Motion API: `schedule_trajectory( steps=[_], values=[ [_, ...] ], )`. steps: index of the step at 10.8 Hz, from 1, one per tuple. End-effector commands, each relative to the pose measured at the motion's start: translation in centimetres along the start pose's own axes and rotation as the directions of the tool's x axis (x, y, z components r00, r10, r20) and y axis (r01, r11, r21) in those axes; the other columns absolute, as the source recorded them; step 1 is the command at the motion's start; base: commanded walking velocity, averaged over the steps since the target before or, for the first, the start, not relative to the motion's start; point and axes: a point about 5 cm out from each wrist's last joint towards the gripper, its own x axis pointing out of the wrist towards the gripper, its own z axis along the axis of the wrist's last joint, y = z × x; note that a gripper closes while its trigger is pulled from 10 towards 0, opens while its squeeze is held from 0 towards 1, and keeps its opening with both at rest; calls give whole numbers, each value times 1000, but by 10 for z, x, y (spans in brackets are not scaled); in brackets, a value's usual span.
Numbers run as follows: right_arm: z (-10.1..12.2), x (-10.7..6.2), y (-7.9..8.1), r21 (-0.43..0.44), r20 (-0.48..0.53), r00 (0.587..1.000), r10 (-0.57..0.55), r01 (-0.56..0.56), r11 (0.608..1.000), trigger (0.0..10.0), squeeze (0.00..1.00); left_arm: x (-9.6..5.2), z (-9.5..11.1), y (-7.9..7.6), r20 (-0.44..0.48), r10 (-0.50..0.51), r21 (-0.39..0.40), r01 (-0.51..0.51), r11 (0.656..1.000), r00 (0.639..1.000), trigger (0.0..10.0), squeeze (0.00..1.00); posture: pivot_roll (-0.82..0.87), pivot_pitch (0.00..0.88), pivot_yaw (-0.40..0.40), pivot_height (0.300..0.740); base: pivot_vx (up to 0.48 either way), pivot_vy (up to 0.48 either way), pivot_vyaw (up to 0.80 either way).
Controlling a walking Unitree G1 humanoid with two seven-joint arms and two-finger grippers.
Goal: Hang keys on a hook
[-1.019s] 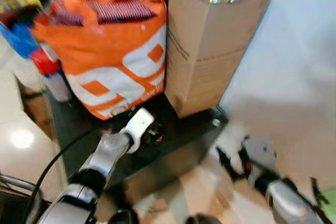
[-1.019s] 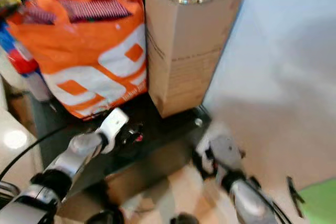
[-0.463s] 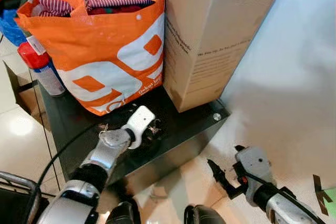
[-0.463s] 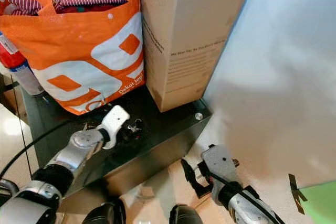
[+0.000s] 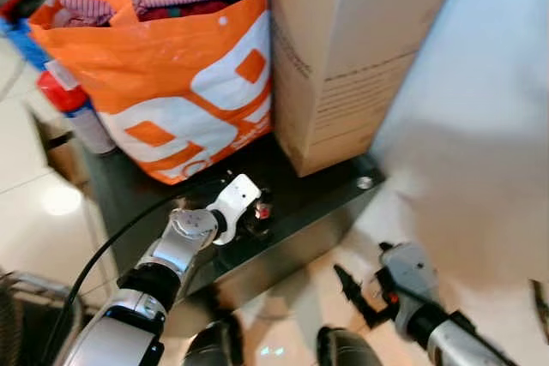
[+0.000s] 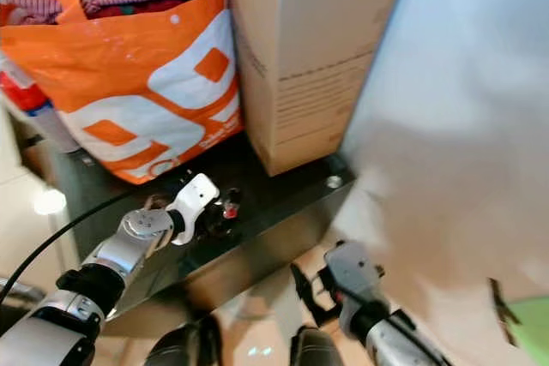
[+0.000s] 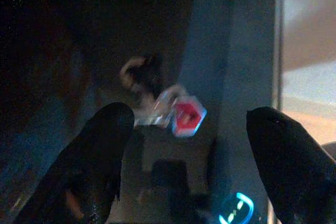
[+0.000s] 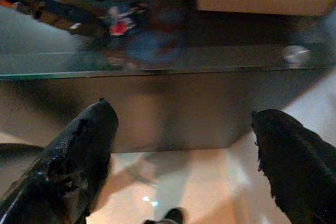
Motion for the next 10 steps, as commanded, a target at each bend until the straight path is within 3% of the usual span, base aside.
schedule_trajectory(
  steps=[1, 2, 3, 5, 6, 7, 8, 10],
  values=[
    [-1, -2, 4, 8, 1, 1000, 6, -6, 1000, 10000, 0, -1, -4, 1, -37, -8, 6, 8, 1000, 999, 10000, 0, -216, 209, 66, 732, 0, 0, 0],
    [-1, -4, 4, 11, 4, 1000, -2, 2, 1000, 10000, 0, 1, -2, 0, -32, -25, 9, 25, 1000, 999, 10000, 0, -226, 221, 82, 732, 0, 0, 0],
    [-1, -8, 3, 19, 4, 1000, -20, 20, 1000, 10000, 0, 5, 4, -3, 4, -42, 2, 42, 999, 999, 5490, 0, -232, 230, 88, 732, 0, 0, 0],
    [-3, -12, 6, 26, -4, 1000, -28, 28, 999, 10000, 0, 9, 13, -1, 22, -50, 1, 50, 999, 999, 4627, 0, -240, 237, 102, 732, 0, 0, 0],
    [-3, -12, 9, 31, -5, 1000, -26, 26, 999, 10000, 0, 10, 11, 0, -10, -64, 12, 64, 998, 998, 3608, 0, -241, 240, 109, 732, 0, 0, 0],
    [-3, -10, 10, 36, -4, 1000, -28, 28, 999, 10000, 0, 10, 6, 0, -68, -70, 39, 73, 997, 995, 1804, 0, -240, 244, 114, 732, 0, 0, 0],
    [-3, -10, 11, 39, -4, 1000, -29, 29, 999, 10000, 0, 9, 5, 2, -84, -63, 42, 66, 997, 995, 863, 0, -240, 246, 119, 732, 0, 0, 0],
    [-4, -12, 11, 44, -7, 999, -33, 34, 998, 10000, 0, 10, 5, 1, -95, -78, 42, 83, 996, 992, 784, 0, -241, 249, 123, 732, 0, 0, 0]
  ],
)
